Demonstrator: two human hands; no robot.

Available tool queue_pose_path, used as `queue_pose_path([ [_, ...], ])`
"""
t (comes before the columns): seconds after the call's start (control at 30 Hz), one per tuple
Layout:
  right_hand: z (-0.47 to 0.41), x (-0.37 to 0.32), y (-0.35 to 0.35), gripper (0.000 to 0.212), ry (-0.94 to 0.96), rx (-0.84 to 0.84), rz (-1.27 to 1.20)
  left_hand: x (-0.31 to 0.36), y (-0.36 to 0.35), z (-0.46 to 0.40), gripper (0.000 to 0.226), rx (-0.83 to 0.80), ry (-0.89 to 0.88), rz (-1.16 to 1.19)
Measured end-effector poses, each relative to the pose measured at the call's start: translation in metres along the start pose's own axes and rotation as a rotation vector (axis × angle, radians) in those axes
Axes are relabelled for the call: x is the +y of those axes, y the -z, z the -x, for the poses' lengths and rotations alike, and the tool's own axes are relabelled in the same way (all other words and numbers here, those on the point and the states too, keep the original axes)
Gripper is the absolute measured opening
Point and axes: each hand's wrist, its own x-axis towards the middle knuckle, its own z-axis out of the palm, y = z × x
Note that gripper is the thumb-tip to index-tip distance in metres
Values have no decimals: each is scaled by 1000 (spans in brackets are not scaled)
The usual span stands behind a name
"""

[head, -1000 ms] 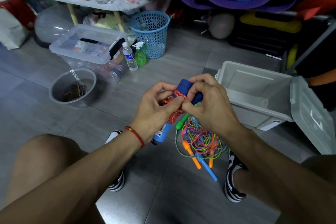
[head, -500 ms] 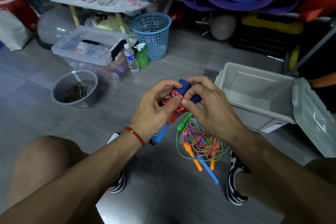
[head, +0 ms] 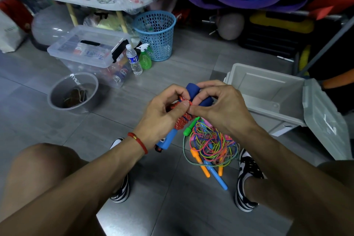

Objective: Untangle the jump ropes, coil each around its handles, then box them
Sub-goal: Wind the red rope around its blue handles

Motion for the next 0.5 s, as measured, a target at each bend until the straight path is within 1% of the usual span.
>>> queue_pose_path([
  [0.1,1,0,-1,17,1,54,-21,1,3,-2,8,-30,8,29],
  [0.2,3,1,-1,17,26,75,-61,4,5,-5,13,-39,-47,-25],
  [0.27,7,1,-2,17,93,111,49,5,5,-6,13,-38,-88,-67],
  [0.37,11,1,-5,24,241,159,350,3,6,-7,11,-15,-130,-156],
  [0.43,11,3,-8,23,328,167,431,1,8,-8,10,-3,-157,-221],
  [0.5,11,5,-13,15,385,162,434,1,9,-8,9,5,-169,-252],
])
